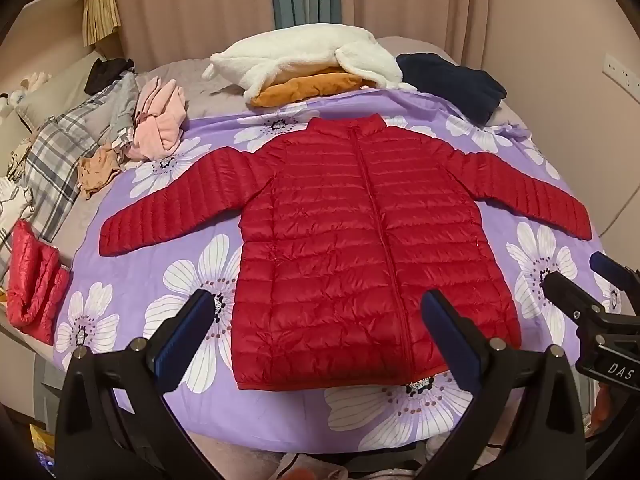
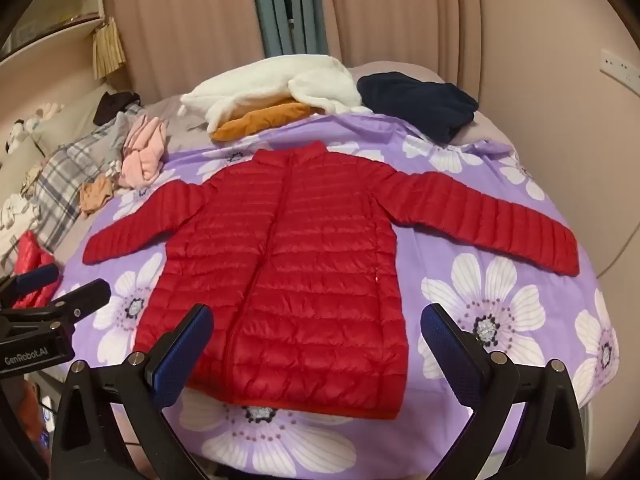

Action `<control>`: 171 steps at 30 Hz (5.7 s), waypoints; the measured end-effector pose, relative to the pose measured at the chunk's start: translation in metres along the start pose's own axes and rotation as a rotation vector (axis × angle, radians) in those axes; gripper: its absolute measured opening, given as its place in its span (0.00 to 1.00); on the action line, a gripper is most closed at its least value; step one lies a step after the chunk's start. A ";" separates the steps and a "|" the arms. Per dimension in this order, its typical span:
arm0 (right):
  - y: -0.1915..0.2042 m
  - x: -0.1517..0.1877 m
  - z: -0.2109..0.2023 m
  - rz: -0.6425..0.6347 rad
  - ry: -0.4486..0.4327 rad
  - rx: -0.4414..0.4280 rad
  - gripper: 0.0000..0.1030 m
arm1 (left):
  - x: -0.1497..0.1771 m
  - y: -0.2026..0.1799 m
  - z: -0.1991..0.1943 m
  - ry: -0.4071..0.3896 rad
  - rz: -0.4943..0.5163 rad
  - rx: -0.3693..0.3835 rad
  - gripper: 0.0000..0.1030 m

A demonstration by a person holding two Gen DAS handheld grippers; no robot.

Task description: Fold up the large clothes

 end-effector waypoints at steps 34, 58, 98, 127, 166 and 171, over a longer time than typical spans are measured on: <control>0.004 -0.003 0.000 -0.006 -0.002 0.006 0.99 | 0.001 0.003 0.004 0.018 0.001 -0.007 1.00; 0.004 -0.001 0.002 -0.007 0.006 0.002 0.99 | 0.002 0.001 0.003 0.020 0.010 -0.010 1.00; 0.003 0.000 0.003 0.006 0.002 0.000 0.99 | 0.005 0.002 0.005 0.022 0.007 -0.008 1.00; -0.251 0.031 0.166 0.950 0.045 -0.133 0.99 | 0.005 0.048 0.146 0.183 -0.540 0.474 1.00; -0.103 -0.215 0.076 0.287 -0.311 0.069 0.12 | -0.006 0.113 0.148 0.147 -0.555 0.327 1.00; 0.021 -0.216 0.111 -0.011 -0.289 0.050 0.12 | -0.001 0.134 0.141 0.125 -0.578 0.303 1.00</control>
Point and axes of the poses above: each gripper's, at about its wrist camera, not at the fingertips, and z roughly the way its jaws point, y to its left, x to its underside, the point moved 9 cm from there along z, roughly the way its jaws point, and after that the axes turned 9 degrees about x, right-handed, at the moved point
